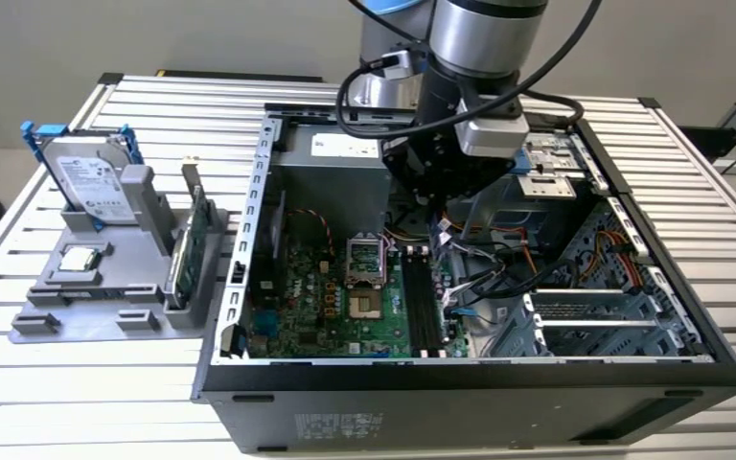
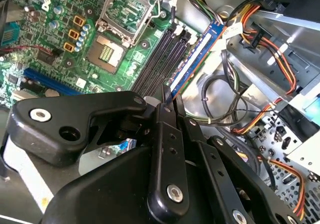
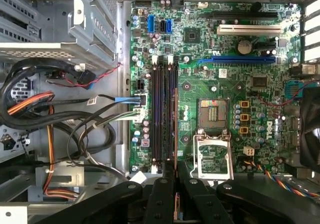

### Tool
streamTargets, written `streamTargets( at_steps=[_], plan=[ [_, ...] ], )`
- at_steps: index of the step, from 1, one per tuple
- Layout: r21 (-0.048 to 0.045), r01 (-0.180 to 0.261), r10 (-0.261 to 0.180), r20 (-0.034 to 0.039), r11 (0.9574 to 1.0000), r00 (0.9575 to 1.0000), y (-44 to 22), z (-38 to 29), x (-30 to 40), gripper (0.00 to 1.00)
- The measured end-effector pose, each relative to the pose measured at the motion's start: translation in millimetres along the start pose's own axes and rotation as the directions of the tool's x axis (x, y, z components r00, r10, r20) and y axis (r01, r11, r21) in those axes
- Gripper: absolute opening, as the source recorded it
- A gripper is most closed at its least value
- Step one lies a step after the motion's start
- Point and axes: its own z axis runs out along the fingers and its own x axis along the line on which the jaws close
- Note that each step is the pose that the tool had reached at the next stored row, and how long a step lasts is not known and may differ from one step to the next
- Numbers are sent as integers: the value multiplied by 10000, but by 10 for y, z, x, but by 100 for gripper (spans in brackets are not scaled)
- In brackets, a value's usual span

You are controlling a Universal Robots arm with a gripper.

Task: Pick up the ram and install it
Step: 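Insert the ram into the slot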

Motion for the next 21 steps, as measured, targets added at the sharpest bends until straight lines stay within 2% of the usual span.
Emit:
streamTargets(
  at_steps=[4, 21],
  plan=[
    [0, -128, 128, 4, 9999, 9999, 0, 9, 0, 0],
    [-13, -180, 180, 6, 9998, 9998, -2, 46, 1, 0]
  ],
)
